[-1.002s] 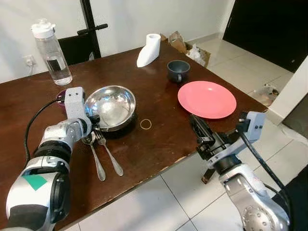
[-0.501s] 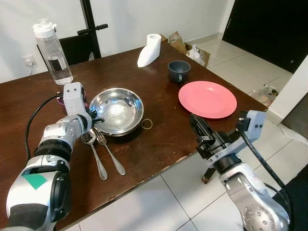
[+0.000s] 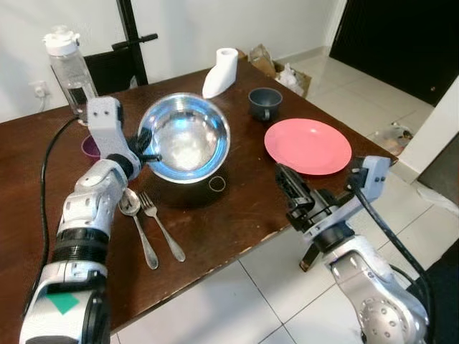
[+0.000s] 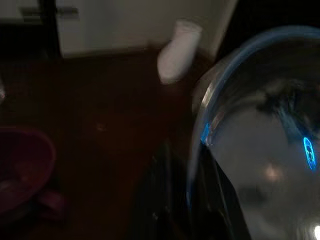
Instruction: Setting the table
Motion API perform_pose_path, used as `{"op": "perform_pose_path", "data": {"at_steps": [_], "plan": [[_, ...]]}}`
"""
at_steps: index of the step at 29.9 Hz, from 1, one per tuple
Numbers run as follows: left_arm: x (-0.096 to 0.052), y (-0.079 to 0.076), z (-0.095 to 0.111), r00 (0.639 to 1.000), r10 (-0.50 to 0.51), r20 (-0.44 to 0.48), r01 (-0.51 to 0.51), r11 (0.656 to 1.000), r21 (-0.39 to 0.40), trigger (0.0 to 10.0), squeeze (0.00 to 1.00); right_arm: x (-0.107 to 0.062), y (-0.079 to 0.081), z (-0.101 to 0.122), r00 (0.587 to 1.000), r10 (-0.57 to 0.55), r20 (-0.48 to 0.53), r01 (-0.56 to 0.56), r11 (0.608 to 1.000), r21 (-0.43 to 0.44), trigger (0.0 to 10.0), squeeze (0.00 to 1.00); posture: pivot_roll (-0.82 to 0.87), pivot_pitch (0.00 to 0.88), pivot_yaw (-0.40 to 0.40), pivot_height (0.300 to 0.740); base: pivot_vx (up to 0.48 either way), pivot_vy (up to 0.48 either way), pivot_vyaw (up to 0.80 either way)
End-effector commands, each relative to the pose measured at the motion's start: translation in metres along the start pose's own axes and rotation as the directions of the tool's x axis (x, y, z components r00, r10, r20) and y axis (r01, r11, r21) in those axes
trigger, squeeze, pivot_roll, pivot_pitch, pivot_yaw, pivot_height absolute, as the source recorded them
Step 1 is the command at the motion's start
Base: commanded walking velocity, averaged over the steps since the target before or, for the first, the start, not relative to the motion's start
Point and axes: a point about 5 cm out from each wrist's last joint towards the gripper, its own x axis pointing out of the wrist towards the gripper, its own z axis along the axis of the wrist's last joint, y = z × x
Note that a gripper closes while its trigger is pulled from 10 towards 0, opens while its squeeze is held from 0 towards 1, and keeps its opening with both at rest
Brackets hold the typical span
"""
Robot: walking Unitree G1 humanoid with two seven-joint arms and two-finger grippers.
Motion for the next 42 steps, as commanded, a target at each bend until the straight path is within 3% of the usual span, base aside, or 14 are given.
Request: {"op": "perform_pose_path", "data": {"at_steps": [1,6,11,20,34,35,36,37,42], "plan": [[-0.009,-0.007,0.007,0.998,-0.037,0.049,0.040,0.998,-0.044,10.0,0.00,0.001,0.012,-0.003,0.997,0.076,-0.017,-0.076,0.997,0.024,10.0,0.00,0.03,0.158,0.079,0.740,0.000,0.000,0.00],[-0.020,-0.019,0.015,0.990,-0.078,0.116,0.086,0.994,-0.069,10.0,0.00,0.007,0.023,-0.003,0.986,0.166,-0.028,-0.165,0.986,0.027,10.0,0.00,0.03,0.147,0.065,0.740,0.000,0.000,0.00],[-0.026,-0.025,0.015,0.988,-0.085,0.128,0.097,0.992,-0.085,10.0,0.00,0.012,0.026,-0.003,0.977,0.211,-0.036,-0.210,0.977,0.026,10.0,0.00,0.04,0.137,0.055,0.740,0.000,0.000,0.00],[-0.036,-0.030,0.015,0.989,-0.088,0.118,0.099,0.990,-0.097,10.0,0.00,0.015,0.026,-0.004,0.974,0.224,-0.045,-0.223,0.974,0.030,10.0,0.00,0.04,0.136,0.054,0.740,0.000,0.000,0.00],[-0.040,-0.031,0.016,0.991,-0.082,0.108,0.093,0.990,-0.103,10.0,0.00,0.015,0.026,-0.004,0.972,0.230,-0.045,-0.229,0.973,0.030,10.0,0.00,0.04,0.136,0.054,0.740,0.000,0.000,0.00],[-0.041,-0.041,0.012,0.988,-0.122,0.091,0.130,0.987,-0.096,10.0,0.00,0.018,0.027,-0.004,0.973,0.230,-0.034,-0.229,0.973,0.039,10.0,0.00,0.05,0.153,0.075,0.740,0.000,0.000,0.00],[-0.041,-0.041,0.012,0.988,-0.122,0.091,0.130,0.987,-0.096,10.0,0.00,0.018,0.027,-0.004,0.973,0.230,-0.034,-0.229,0.973,0.039,10.0,0.00,0.05,0.153,0.075,0.740,0.000,0.000,0.00],[-0.041,-0.052,0.005,0.987,-0.154,0.054,0.158,0.984,-0.079,10.0,0.00,0.021,0.018,-0.003,0.989,0.148,-0.009,-0.147,0.989,0.017,10.0,0.00,0.04,0.155,0.088,0.740,0.000,0.000,0.00],[-0.039,-0.052,0.001,0.990,-0.142,0.016,0.143,0.988,-0.057,10.0,0.00,0.017,0.002,-0.001,0.999,0.037,0.009,-0.037,0.999,-0.021,10.0,0.00,0.04,0.156,0.092,0.740,0.000,0.000,0.00]]}}
